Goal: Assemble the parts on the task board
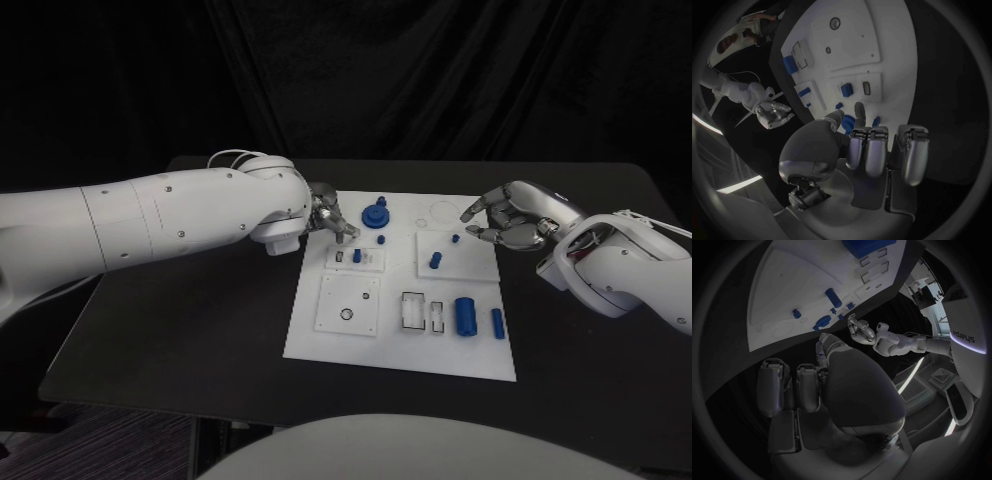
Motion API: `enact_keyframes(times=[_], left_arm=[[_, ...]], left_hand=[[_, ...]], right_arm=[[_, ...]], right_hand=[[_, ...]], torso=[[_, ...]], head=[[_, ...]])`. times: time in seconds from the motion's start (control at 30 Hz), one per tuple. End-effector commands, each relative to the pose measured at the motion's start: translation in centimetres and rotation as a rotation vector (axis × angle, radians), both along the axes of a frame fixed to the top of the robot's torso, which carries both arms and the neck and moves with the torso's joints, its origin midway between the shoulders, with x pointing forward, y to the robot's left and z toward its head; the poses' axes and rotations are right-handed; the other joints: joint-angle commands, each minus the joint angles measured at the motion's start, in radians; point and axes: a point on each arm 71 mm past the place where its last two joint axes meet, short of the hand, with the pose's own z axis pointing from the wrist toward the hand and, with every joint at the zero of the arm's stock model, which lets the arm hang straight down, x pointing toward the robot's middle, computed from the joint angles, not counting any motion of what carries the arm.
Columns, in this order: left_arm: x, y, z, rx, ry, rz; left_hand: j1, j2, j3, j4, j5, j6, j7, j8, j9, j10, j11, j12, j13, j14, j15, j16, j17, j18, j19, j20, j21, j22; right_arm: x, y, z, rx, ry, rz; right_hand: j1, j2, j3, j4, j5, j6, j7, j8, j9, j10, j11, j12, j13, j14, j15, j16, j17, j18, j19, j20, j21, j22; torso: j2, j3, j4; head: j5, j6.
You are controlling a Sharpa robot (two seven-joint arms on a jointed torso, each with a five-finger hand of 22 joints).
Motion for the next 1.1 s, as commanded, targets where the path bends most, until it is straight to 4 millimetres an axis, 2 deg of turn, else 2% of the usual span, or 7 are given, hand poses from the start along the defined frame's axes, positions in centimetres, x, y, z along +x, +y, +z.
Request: enact_keyframes(times=[0.03,0.23,0.33,0.53,0.63,0.8,1.1], left_arm=[[0.4,0.4,0.8,-0.009,-0.054,0.025],[1.1,1.0,1.6,0.032,-0.082,0.03],[1.5,1.3,1.7,0.04,-0.088,0.034],[2.1,1.8,1.7,0.051,-0.092,0.047],[2.5,2.0,1.6,0.06,-0.089,0.053],[3.1,2.2,1.4,0.074,-0.082,0.057],[4.0,2.2,1.1,0.086,-0.072,0.053]], left_hand=[[0.013,0.003,-0.002,-0.003,0.005,0.007,-0.002,0.005,0.002,0.105,-0.007,0.004,0.263,0.103,-0.008,-0.001,0.263,-0.006,0.107,-0.008,0.003,0.263],[0.014,0.003,-0.009,0.004,0.003,0.02,-0.006,0.011,0.008,0.105,-0.01,0.004,0.263,0.103,-0.011,-0.001,0.263,-0.006,0.107,-0.011,0.003,0.263],[0.013,0.003,-0.012,0.008,0.0,0.024,-0.007,0.013,0.01,0.105,-0.012,0.004,0.263,0.103,-0.012,-0.001,0.263,-0.006,0.107,-0.012,0.003,0.263],[0.014,0.003,-0.016,0.01,-0.003,0.03,-0.009,0.017,0.013,0.105,-0.013,0.004,0.263,0.103,-0.013,-0.001,0.263,-0.006,0.107,-0.013,0.003,0.263],[0.023,0.002,-0.019,0.009,-0.002,0.036,-0.013,0.026,0.025,0.105,-0.017,0.004,0.263,0.103,-0.016,-0.001,0.263,-0.006,0.107,-0.016,0.003,0.263],[0.036,0.002,-0.026,0.008,0.001,0.033,-0.018,0.044,0.058,0.105,-0.021,0.004,0.263,0.103,-0.021,-0.001,0.263,-0.006,0.107,-0.02,0.003,0.263],[0.053,0.0,-0.031,0.001,0.0,0.009,-0.016,0.048,0.083,0.105,-0.021,0.004,0.263,0.103,-0.021,-0.001,0.263,-0.006,0.107,-0.022,0.003,0.263]], right_arm=[[0.0,0.0,-0.2,-0.004,0.012,-0.014],[0.1,0.0,-0.2,-0.005,0.012,-0.014],[0.1,0.1,-0.2,-0.006,0.012,-0.013],[0.1,0.0,-0.4,-0.008,0.017,-0.014],[0.1,0.0,-0.5,-0.009,0.019,-0.013],[0.1,0.1,-0.6,-0.008,0.021,-0.01],[0.0,0.0,-0.6,-0.007,0.022,-0.011]], right_hand=[[-0.006,0.007,0.004,-0.001,-0.002,-0.002,0.007,-0.006,-0.002,0.038,0.007,-0.007,0.16,0.066,0.007,-0.003,0.068,0.004,0.023,0.006,-0.003,0.192],[-0.006,0.007,0.004,-0.001,-0.002,-0.002,0.007,-0.006,-0.002,0.038,0.007,-0.007,0.16,0.066,0.007,-0.003,0.068,0.004,0.023,0.006,-0.003,0.192],[-0.006,0.007,0.004,-0.001,-0.002,-0.002,0.007,-0.006,-0.002,0.038,0.007,-0.007,0.16,0.066,0.007,-0.003,0.068,0.004,0.023,0.006,-0.003,0.192],[-0.006,0.007,0.004,-0.001,-0.002,-0.002,0.007,-0.006,-0.002,0.038,0.007,-0.007,0.16,0.066,0.007,-0.003,0.068,0.004,0.023,0.006,-0.003,0.192],[-0.008,0.008,0.005,0.0,-0.002,-0.002,0.007,-0.006,-0.002,0.038,0.007,-0.007,0.159,0.065,0.007,-0.004,0.067,0.005,0.023,0.006,-0.004,0.192],[-0.008,0.008,0.005,0.0,-0.002,-0.002,0.007,-0.006,-0.002,0.038,0.007,-0.007,0.159,0.065,0.007,-0.004,0.067,0.005,0.023,0.006,-0.004,0.192],[-0.008,0.009,0.006,-0.001,-0.001,-0.003,0.007,-0.007,-0.003,0.037,0.006,-0.008,0.158,0.065,0.007,-0.004,0.067,0.005,0.023,0.006,-0.004,0.191]], torso=[[-0.001,-0.0001,0.0002],[-0.001,0.0018,-0.0026],[0.0,0.0013,0.0015],[0.001,0.0033,-0.0019],[0.001,0.0004,0.0009],[0.002,0.0,-0.0044],[0.0,0.0007,0.0007]], head=[[0.0,0.0],[0.0,0.0],[-0.005,0.0],[0.0,0.0],[0.0,0.0],[0.004,0.0],[-0.003,0.0]])
